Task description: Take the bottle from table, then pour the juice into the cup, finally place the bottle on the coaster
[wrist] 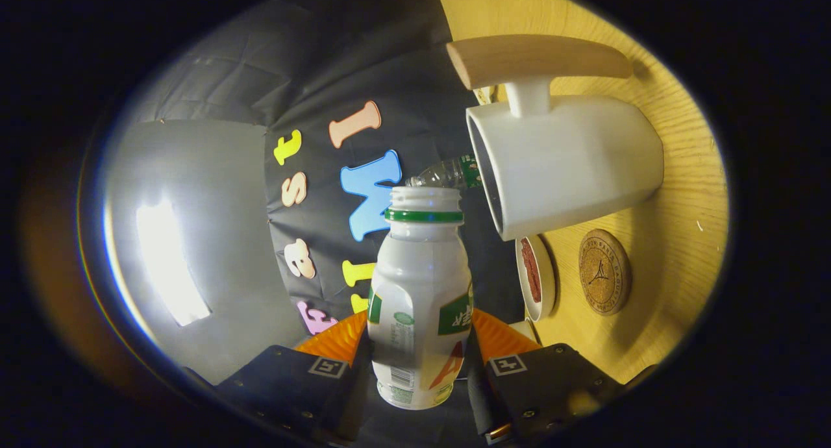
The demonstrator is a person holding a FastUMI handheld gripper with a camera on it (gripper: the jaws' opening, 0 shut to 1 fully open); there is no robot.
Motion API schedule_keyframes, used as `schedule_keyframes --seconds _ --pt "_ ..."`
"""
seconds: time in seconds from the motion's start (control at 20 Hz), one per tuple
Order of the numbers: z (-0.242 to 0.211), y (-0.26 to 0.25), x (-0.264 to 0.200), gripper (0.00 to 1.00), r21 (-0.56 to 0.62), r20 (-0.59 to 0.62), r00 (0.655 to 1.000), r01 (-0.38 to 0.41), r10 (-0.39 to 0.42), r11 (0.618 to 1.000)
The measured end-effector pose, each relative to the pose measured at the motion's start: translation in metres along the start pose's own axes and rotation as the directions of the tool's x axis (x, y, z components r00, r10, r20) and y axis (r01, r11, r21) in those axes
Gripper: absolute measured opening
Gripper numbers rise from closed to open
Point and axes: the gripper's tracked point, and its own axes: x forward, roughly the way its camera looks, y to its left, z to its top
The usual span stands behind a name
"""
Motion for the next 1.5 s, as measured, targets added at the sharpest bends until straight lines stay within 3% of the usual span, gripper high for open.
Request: schedule_keyframes --seconds 0.25,0.45,0.8,0.9,1.05,1.3,1.4,1.5 --pt "-0.009 -0.005 0.007 0.64 -0.142 -0.033 0.998 0.042 -0.047 0.989" --pt "-0.016 -0.01 0.005 0.65 -0.309 -0.06 0.995 0.06 -0.082 0.949" --pt "-0.035 -0.015 -0.005 0.65 -0.612 -0.089 0.983 0.076 -0.163 0.788" --pt "-0.038 -0.016 -0.005 0.65 -0.687 -0.084 0.979 0.078 -0.186 0.722" --pt "-0.041 -0.014 -0.004 0.65 -0.801 -0.065 0.973 0.082 -0.223 0.592" --pt "-0.051 -0.023 0.005 0.65 -0.909 -0.058 0.96 0.062 -0.273 0.411" --pt "-0.047 -0.026 0.007 0.65 -0.955 -0.02 0.954 0.07 -0.299 0.288" --pt "-0.039 -0.028 0.008 0.65 -0.988 0.035 0.945 0.081 -0.325 0.131"
